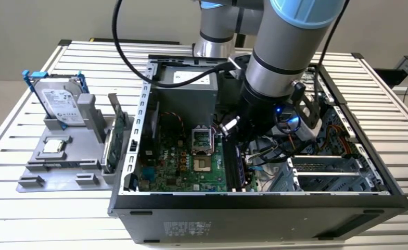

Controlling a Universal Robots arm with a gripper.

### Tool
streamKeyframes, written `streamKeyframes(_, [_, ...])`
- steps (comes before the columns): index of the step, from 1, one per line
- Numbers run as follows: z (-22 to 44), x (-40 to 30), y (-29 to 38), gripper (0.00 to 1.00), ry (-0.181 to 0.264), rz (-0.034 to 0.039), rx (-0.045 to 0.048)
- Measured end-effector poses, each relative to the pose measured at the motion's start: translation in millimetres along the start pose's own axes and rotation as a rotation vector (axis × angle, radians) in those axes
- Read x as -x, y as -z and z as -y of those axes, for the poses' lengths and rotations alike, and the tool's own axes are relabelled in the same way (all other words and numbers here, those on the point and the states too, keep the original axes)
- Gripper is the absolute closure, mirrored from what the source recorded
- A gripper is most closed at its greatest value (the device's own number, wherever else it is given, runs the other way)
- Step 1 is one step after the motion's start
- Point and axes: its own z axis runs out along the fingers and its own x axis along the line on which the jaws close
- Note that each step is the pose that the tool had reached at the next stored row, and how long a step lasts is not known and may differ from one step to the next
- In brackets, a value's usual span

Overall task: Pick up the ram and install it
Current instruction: 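Press down the ram until it locks into place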

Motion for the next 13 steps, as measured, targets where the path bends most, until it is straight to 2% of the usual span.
streamKeyframes(6, [0.0,0.0,0.0,1.0,0.027,-0.0007,0.0008])
streamKeyframes(13, [-0.1,-0.1,-0.1,1.0,0.093,-0.0026,0.002])
